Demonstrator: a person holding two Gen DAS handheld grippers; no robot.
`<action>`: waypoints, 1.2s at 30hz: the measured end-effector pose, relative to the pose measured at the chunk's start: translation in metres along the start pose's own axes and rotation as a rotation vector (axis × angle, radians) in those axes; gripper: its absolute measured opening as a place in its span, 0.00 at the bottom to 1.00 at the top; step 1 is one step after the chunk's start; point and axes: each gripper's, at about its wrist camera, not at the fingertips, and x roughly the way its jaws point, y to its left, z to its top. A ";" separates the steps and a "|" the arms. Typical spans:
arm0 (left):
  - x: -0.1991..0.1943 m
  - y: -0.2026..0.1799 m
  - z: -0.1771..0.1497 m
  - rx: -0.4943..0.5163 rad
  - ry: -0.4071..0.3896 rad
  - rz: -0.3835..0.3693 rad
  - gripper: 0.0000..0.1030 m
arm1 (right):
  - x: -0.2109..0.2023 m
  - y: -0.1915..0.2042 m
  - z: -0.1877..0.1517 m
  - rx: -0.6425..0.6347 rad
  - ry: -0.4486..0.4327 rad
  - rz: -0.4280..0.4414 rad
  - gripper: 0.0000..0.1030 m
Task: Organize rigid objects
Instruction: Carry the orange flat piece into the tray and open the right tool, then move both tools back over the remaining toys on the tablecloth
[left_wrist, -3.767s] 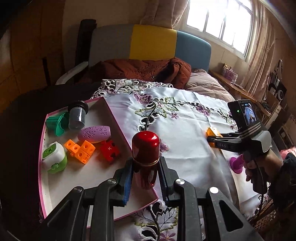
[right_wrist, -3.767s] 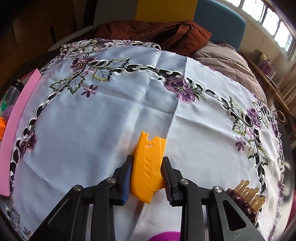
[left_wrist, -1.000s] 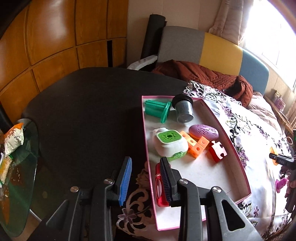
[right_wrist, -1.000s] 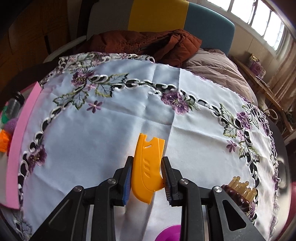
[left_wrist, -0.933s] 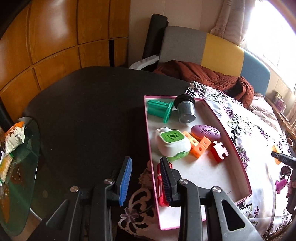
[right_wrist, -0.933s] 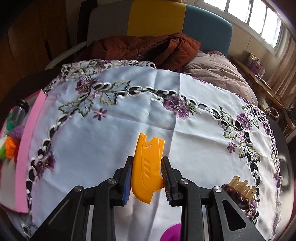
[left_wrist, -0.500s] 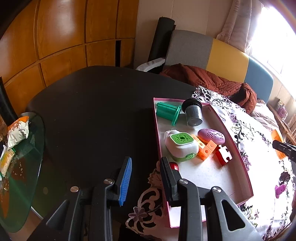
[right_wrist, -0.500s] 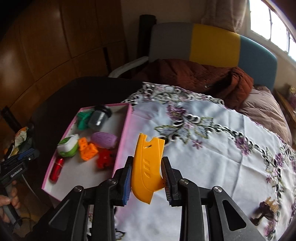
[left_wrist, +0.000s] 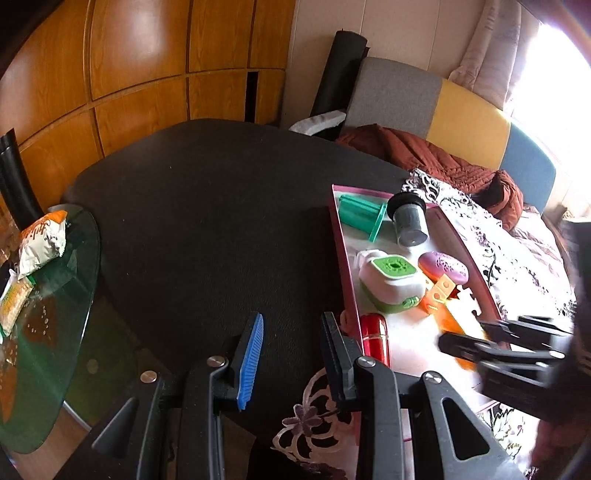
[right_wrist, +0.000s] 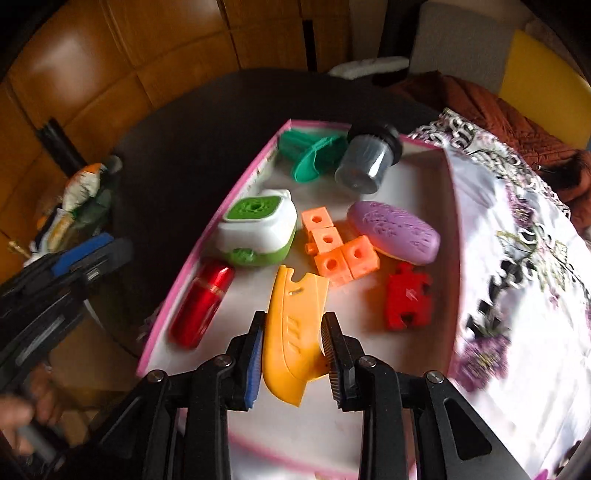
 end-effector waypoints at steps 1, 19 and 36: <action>0.000 0.000 0.000 0.001 0.000 -0.002 0.30 | 0.008 0.001 0.003 0.004 0.006 -0.016 0.29; -0.002 -0.005 -0.003 0.020 -0.007 -0.005 0.30 | 0.011 -0.001 -0.001 0.028 -0.062 -0.136 0.49; -0.011 -0.015 -0.004 0.058 -0.020 -0.009 0.30 | -0.041 -0.009 -0.004 0.081 -0.223 -0.136 0.62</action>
